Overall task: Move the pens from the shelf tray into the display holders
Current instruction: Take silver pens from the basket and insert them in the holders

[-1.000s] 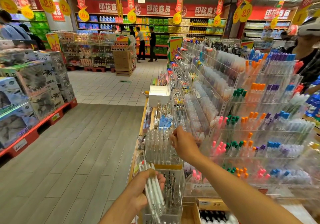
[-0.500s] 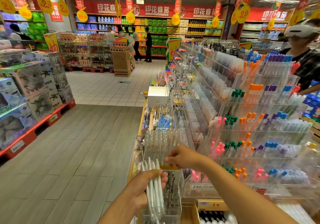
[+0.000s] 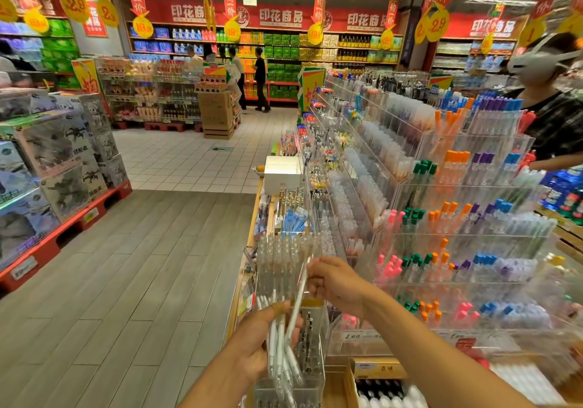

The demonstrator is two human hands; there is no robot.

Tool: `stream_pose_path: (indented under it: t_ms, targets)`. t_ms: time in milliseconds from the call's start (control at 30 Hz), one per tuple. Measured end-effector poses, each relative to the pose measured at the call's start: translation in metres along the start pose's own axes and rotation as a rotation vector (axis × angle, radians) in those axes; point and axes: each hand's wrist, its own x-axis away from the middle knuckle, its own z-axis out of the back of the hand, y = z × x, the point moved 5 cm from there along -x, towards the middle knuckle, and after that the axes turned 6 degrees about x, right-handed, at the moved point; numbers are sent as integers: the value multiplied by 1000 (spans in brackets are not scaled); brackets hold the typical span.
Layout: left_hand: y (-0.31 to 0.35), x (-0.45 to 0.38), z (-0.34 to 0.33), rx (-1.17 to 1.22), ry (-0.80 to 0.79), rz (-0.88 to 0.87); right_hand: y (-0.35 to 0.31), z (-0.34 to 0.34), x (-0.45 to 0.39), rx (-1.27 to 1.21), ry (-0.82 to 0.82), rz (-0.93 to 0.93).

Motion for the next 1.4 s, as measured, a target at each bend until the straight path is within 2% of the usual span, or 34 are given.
stream_pose_path:
  t_ms: [67,167,267,567,800,967,1100,1167,1267,1333,1400]
  targets:
    - [-4,-2,7,34,47,26,-15,16,2,49,184,95]
    - [-6,-4,13,43,85,35,-38,35,7,313,424,301]
    - [-7,-4,16,53,106,43,-47,34,8,588,491,439]
    - [-4,-6,16,45,115,47,-27,12,-18,898,351,376]
    - [-1,-3,13,-5,79,44,-22,10,-27,1037,330,371]
    - [-1,-6,14,-51,86,43,-23,15,-27,1045,333,372]
    - [-1,-8,12,-60,59,21,-13,19,-25,1080,287,218]
    - [-3,-9,11,-46,47,25,-3,19,-21,1060,197,122]
    - [-6,-10,8,-62,8,43,14,12,-7,869,-10,15]
    - [-8,-10,4,-82,-23,62,21,1,2,747,-122,-14]
    - [-12,-11,2,-100,-40,83,25,-8,6,633,-161,-16]
